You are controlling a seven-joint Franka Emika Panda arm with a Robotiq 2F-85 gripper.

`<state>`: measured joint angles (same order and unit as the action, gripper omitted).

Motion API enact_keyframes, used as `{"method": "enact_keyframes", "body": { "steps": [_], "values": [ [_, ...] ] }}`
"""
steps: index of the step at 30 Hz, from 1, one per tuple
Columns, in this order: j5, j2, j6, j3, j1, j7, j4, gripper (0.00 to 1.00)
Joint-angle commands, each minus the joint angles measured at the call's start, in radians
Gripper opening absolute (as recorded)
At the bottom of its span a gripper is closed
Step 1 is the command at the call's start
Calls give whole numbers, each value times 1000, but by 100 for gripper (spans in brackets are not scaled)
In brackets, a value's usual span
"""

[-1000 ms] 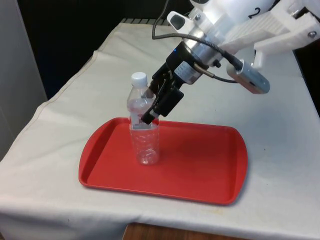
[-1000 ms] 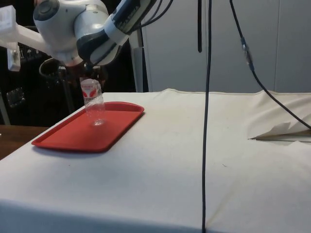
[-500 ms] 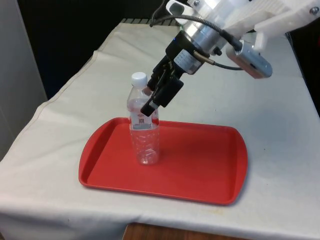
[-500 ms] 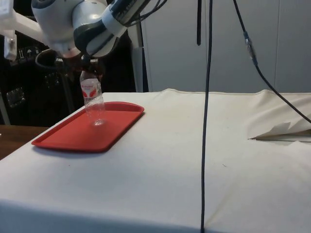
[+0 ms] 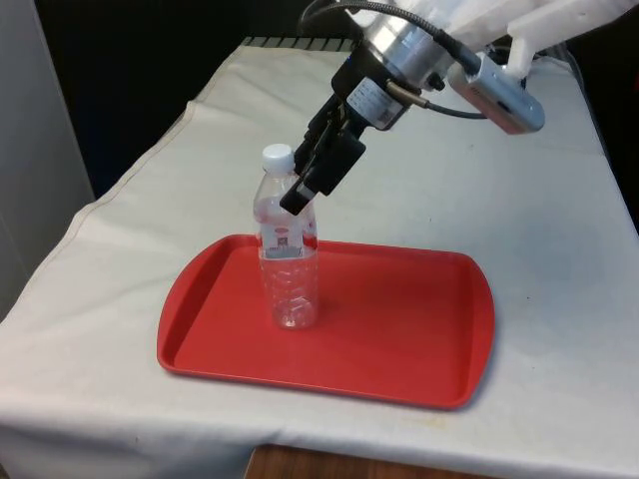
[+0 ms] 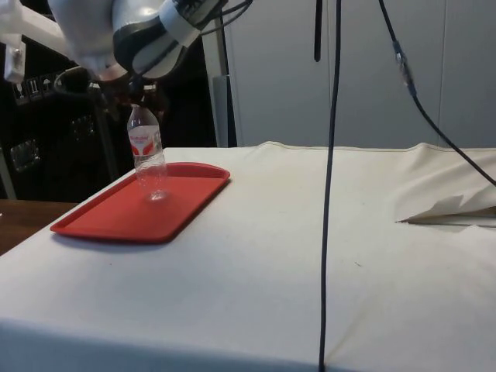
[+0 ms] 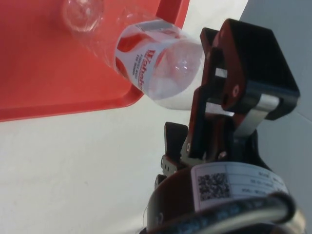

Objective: Place the bottle upright on the tray.

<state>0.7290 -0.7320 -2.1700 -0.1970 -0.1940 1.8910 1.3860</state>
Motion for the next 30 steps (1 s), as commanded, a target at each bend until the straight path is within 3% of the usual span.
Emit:
{"method": "enact_keyframes", "body": {
  "steps": [1,30],
  "values": [
    [-9,14,-4,6,3,4,15,100],
    [-14,107,136,27,4,8,-8,100]
  ]
}}
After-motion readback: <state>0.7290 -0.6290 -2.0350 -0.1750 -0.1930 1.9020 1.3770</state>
